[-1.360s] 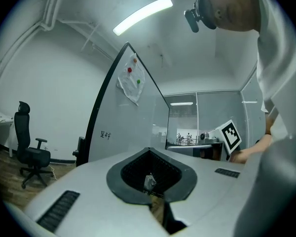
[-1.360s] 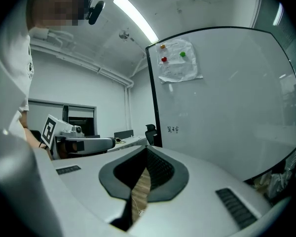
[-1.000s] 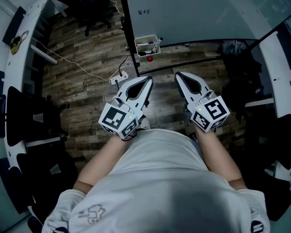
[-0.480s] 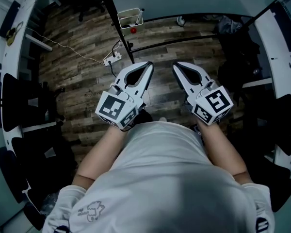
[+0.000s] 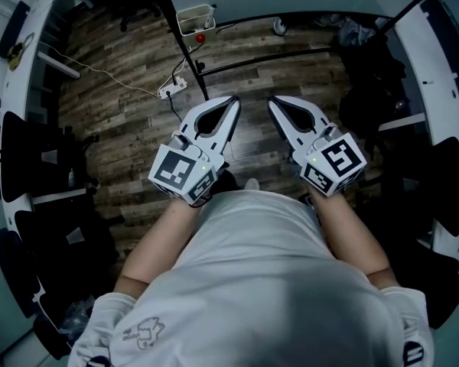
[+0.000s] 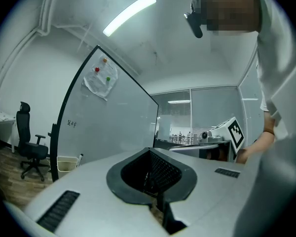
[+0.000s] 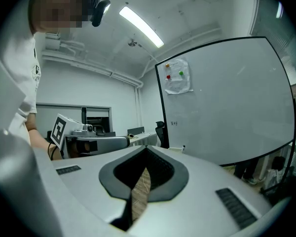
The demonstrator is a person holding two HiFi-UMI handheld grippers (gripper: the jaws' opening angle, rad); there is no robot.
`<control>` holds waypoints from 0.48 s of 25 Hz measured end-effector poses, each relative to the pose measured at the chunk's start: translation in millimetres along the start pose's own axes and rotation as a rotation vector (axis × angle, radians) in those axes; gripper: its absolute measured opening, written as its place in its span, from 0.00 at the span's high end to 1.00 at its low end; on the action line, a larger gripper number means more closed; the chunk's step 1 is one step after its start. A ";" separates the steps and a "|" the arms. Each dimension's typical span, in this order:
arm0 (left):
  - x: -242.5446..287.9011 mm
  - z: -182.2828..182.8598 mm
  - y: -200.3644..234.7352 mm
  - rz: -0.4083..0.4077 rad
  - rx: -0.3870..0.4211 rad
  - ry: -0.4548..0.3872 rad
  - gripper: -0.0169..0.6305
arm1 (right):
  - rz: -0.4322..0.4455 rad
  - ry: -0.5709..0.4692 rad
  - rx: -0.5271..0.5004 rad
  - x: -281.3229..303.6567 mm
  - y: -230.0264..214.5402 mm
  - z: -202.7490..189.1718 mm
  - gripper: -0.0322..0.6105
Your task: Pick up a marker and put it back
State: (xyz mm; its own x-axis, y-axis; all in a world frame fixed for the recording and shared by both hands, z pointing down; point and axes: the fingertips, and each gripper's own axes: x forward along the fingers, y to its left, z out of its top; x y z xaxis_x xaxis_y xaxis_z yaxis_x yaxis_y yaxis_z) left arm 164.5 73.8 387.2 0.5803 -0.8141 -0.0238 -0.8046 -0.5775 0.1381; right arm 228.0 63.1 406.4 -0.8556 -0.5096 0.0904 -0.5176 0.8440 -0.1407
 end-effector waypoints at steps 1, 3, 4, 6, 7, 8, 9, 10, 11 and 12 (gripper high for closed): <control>-0.5 0.1 -1.7 0.001 -0.001 0.000 0.97 | 0.000 -0.003 0.000 -1.7 0.3 -0.1 0.94; -1.4 -1.5 -4.1 0.003 0.000 0.000 0.97 | -0.002 -0.006 0.004 -3.7 0.0 -2.7 0.94; -1.5 -3.5 -5.0 0.003 0.000 0.002 0.97 | -0.005 -0.006 0.007 -4.3 -0.1 -3.8 0.94; -0.9 -6.3 -6.7 0.005 -0.004 0.005 0.97 | -0.008 -0.001 0.004 -5.9 0.6 -4.1 0.94; -0.8 -6.9 -7.8 0.005 -0.007 0.006 0.97 | -0.007 0.001 -0.001 -7.0 1.2 -4.1 0.94; -1.1 -7.6 -9.0 0.005 -0.007 0.006 0.97 | -0.005 0.001 -0.004 -8.0 1.7 -4.3 0.94; -1.8 -8.4 -10.1 0.003 -0.005 0.005 0.97 | -0.004 -0.001 -0.005 -8.6 1.9 -4.9 0.94; -2.6 -9.2 -10.8 0.002 -0.003 0.006 0.97 | -0.006 -0.002 0.000 -8.6 1.7 -5.8 0.94; -3.5 -10.1 -11.0 0.002 -0.003 0.006 0.97 | -0.009 -0.003 0.006 -8.2 1.8 -6.9 0.94; -4.4 -10.9 -10.9 0.003 -0.005 0.007 0.97 | -0.012 -0.004 0.011 -7.6 2.5 -7.7 0.94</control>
State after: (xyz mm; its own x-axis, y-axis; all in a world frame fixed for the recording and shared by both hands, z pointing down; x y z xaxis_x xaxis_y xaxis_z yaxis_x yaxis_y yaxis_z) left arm 172.1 84.4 396.6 0.5788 -0.8153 -0.0165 -0.8057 -0.5748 0.1429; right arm 233.3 70.4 412.9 -0.8492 -0.5207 0.0880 -0.5280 0.8358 -0.1506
